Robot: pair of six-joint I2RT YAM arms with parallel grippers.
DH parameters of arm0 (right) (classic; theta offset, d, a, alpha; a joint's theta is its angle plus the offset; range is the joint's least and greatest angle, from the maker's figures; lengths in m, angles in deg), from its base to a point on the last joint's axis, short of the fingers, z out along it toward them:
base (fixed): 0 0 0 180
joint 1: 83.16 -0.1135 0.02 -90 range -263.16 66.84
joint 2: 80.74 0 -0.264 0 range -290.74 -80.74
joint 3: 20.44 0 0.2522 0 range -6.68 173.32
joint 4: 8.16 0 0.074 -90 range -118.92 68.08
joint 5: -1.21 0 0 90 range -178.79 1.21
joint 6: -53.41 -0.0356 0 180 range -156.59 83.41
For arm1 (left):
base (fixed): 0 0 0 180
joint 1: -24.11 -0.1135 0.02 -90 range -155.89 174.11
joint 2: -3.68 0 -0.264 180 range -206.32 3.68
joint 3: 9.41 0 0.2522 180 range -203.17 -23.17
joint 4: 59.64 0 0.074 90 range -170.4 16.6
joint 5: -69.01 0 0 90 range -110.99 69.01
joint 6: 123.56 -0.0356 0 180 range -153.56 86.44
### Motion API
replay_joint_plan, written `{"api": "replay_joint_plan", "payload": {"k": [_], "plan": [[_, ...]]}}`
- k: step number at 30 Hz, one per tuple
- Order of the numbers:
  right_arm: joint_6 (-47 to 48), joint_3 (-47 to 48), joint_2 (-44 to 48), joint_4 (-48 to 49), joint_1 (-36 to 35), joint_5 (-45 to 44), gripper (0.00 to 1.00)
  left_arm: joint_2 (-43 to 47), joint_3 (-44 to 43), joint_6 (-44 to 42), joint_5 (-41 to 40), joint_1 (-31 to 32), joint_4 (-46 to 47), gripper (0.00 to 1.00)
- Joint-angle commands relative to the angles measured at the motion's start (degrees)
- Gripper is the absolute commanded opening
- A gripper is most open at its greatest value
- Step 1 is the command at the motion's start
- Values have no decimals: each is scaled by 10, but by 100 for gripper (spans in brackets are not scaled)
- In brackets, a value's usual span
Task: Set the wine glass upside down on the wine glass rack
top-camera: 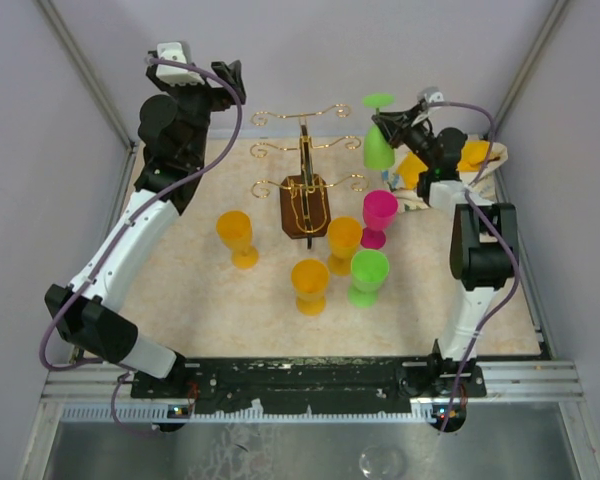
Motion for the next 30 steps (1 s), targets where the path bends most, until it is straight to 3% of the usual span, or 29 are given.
{"api": "replay_joint_plan", "payload": {"k": [1, 9, 30], "plan": [[-41, 3, -30, 138, -1, 24, 0, 14, 9, 0, -3, -9, 14, 99], [-83, 19, -76, 221, -13, 44, 0, 10, 11, 4, 1, -14, 17, 99], [-108, 86, -142, 232, -50, 85, 0, 6, 11, 12, 3, -19, 11, 99]]}}
